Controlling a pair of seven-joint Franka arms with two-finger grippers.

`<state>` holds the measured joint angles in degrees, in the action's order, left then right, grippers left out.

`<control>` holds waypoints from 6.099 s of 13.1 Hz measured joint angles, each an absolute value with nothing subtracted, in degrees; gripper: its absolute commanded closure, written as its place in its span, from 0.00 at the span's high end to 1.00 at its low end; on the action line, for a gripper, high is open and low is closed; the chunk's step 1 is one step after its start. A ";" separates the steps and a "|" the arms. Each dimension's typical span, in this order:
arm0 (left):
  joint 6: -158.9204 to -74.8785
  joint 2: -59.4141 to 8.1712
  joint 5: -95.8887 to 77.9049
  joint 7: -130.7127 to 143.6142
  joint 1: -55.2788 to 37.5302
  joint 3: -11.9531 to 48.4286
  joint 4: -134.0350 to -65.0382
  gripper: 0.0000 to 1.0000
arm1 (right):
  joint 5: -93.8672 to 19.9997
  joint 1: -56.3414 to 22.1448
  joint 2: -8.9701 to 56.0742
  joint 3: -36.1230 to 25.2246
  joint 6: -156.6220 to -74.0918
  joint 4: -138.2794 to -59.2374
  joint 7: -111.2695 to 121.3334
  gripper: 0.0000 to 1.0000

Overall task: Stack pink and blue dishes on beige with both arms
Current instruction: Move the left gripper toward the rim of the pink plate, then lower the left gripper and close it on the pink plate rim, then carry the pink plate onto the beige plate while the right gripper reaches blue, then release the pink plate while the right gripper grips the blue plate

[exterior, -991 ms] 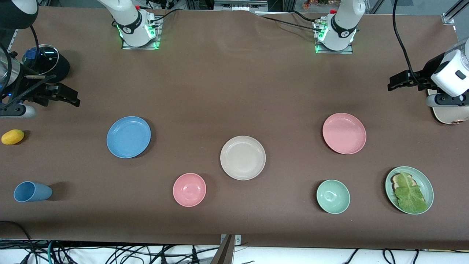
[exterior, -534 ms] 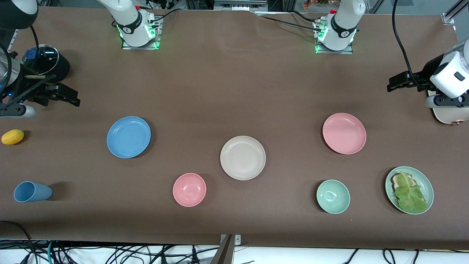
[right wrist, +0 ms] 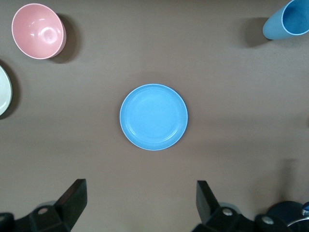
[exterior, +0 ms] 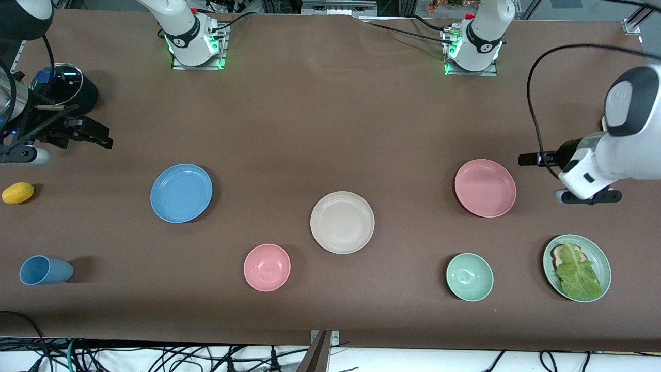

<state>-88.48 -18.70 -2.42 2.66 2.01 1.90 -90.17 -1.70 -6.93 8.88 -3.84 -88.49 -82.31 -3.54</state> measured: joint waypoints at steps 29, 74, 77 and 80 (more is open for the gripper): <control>-139.40 -28.02 -28.92 -42.06 14.23 1.77 -122.03 0.90 | 1.12 -6.92 8.75 -3.86 -88.44 -82.31 -3.55 1.00; -140.11 -40.95 -25.88 29.47 -23.65 5.79 -94.31 0.00 | 0.76 -3.62 22.89 -6.28 -141.47 -119.50 3.63 1.00; -140.12 -41.17 -25.88 29.99 -23.78 5.76 -93.98 0.38 | 0.76 -2.61 22.89 -6.35 -143.39 -121.08 4.73 0.99; -140.26 -41.18 -25.88 30.03 -23.78 5.48 -93.92 0.57 | 0.73 -2.02 23.07 -6.35 -144.77 -121.83 4.98 0.96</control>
